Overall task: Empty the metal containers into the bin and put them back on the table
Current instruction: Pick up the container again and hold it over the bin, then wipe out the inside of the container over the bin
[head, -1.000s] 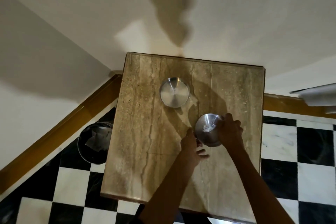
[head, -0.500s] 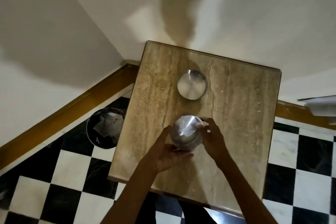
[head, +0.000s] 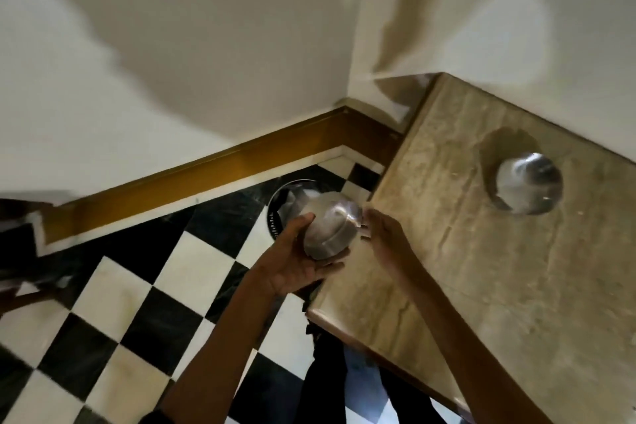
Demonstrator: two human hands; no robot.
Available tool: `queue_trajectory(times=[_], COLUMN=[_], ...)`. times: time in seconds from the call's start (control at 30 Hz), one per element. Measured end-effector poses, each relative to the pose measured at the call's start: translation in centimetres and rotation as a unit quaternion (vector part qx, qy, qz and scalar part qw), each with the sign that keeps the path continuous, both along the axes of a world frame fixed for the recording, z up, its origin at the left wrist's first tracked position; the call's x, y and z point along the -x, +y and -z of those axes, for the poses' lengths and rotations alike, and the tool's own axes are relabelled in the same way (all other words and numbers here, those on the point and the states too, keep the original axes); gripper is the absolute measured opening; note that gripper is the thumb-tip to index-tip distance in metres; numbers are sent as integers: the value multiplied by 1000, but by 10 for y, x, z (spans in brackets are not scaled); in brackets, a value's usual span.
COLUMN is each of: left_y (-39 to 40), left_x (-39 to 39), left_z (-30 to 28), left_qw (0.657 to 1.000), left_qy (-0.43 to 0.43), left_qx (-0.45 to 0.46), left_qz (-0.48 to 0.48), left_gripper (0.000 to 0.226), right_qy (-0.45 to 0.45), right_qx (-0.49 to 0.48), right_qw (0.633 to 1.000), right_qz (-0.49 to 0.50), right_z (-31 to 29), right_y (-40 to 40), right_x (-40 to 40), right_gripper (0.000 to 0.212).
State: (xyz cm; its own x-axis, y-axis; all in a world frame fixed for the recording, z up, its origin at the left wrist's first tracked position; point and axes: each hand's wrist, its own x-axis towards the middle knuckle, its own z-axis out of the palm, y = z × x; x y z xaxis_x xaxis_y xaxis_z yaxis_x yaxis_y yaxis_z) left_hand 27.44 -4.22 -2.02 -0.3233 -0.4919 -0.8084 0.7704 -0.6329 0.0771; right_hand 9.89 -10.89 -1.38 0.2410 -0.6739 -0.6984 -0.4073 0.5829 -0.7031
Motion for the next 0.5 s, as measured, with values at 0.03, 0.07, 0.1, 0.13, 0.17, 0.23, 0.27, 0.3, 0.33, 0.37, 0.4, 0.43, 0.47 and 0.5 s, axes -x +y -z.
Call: queue_trajectory(times=[0.03,0.07,0.1,0.13,0.17,0.23,0.27,0.3,0.33,0.37,0.4,0.43,0.47,0.5], left_y=[-1,-1,-4,-6,-8,-13,-15,-17,-17,-16,-14,-12,-10,-7], left_x=[-11,-25,-33,-44,-51,-64,-69,-71,-74,-75,-75,-73,-71,-68], left_z=[5,12,19,32,41,64,73,81,93,103,113,118,126,131], left_qw=[1000,998,993,983,966,909,871,833,797,762,727,693,669,657], left_qy=[-29,-66,-110,-160,-217,-353,-422,-480,-524,-556,-580,-603,-620,-633], left_qx=[-1,11,33,58,87,121,133,153,183,212,232,244,249,253], left_qz=[0,14,41,71,107,187,214,229,238,256,285,312,326,321], left_gripper=[74,75,72,64,58,77,91,102,110,116,122,126,129,129], right_qy=[-10,-17,-21,-19,-15,-5,-1,5,13,17,21,23,21,19], right_qx=[-11,-23,-31,-35,-37,-37,-38,-37,-41,-39,-36,-28,-21,-6], right_qw=[1000,999,999,998,998,997,997,996,996,996,996,996,997,998], right_qz=[-10,-25,-36,-44,-48,-64,-74,-79,-82,-83,-80,-75,-69,-62], right_z=[3,7,12,21,30,47,57,65,74,80,87,89,92,96], right_y=[-5,-10,-15,-19,-23,-29,-30,-33,-33,-32,-30,-29,-26,-22], right_x=[-14,-29,-37,-50,-58,-74,-81,-85,-90,-92,-94,-96,-96,-96], right_gripper=[35,41,48,56,64,70,71,72,73,74,76,79,79,75])
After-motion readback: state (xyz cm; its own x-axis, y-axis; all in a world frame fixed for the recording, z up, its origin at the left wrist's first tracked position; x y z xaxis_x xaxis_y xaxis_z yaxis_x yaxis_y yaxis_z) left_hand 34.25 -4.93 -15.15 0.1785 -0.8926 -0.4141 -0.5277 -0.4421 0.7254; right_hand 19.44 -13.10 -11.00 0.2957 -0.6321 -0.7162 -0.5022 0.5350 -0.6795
